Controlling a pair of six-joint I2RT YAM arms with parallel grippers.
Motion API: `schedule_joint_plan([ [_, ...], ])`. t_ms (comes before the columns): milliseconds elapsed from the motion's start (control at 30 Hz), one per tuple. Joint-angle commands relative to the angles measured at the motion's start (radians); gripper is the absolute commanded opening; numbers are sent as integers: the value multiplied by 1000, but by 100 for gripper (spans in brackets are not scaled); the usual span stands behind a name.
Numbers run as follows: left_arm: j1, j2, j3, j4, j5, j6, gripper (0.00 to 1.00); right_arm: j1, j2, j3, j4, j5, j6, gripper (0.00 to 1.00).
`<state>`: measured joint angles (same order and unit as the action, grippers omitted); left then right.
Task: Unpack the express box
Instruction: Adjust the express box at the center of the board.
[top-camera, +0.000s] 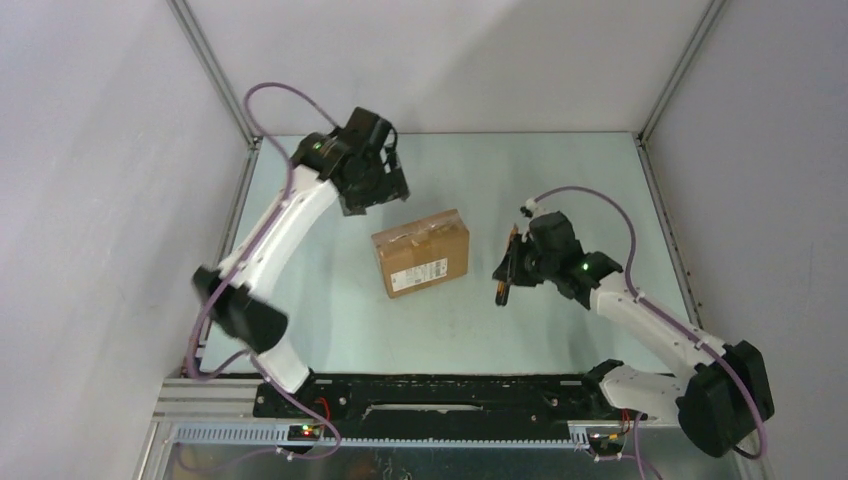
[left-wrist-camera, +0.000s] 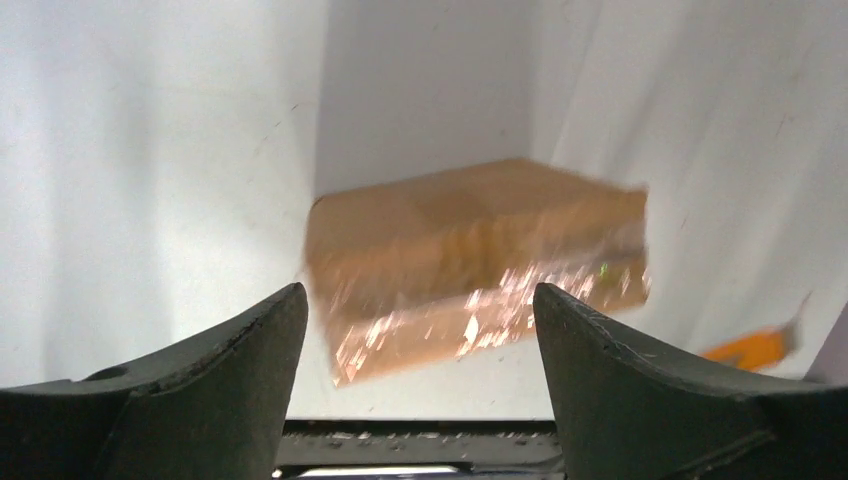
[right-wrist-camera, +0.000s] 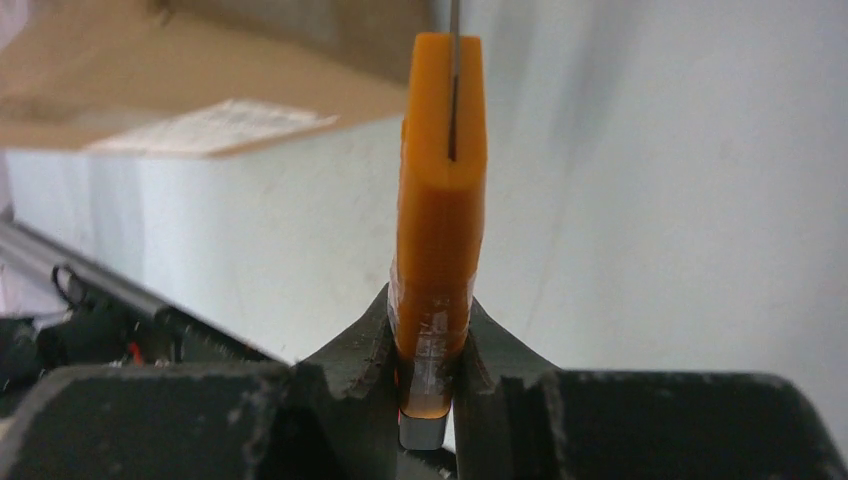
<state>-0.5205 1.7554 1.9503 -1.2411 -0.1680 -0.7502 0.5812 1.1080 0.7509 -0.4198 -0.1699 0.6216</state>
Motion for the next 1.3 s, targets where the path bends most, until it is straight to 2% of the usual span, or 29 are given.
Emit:
schedule_joint_plan([
  [0,-52,-293,-264,-13,-79,-40,85,-111,108,128,40,83,-166,0],
  [133,-136,-479,-545,39,-41,-157,81,-169,262,237,119,60,-240,0],
  [267,-197,-587,-774,180,61,-240,79,-163,425,340,145,64,-251,0],
  [400,-222,-596,-941,332,154,-293,78,-150,525,397,217,112,-256,0],
  [533,-218,-562,-1036,441,172,-335,77,-147,598,467,292,216,-261,0],
  [700,-137,-547,-1184,589,220,-387,75,-143,651,477,488,337,-180,0],
  [900,-70,-520,-1214,631,232,-353,75,-110,757,533,656,362,-109,0],
  [1033,5,-505,-1217,635,237,-318,73,-74,823,626,566,309,-88,0],
  [1267,109,-406,-1131,628,239,-228,73,-54,644,401,556,219,2,0],
])
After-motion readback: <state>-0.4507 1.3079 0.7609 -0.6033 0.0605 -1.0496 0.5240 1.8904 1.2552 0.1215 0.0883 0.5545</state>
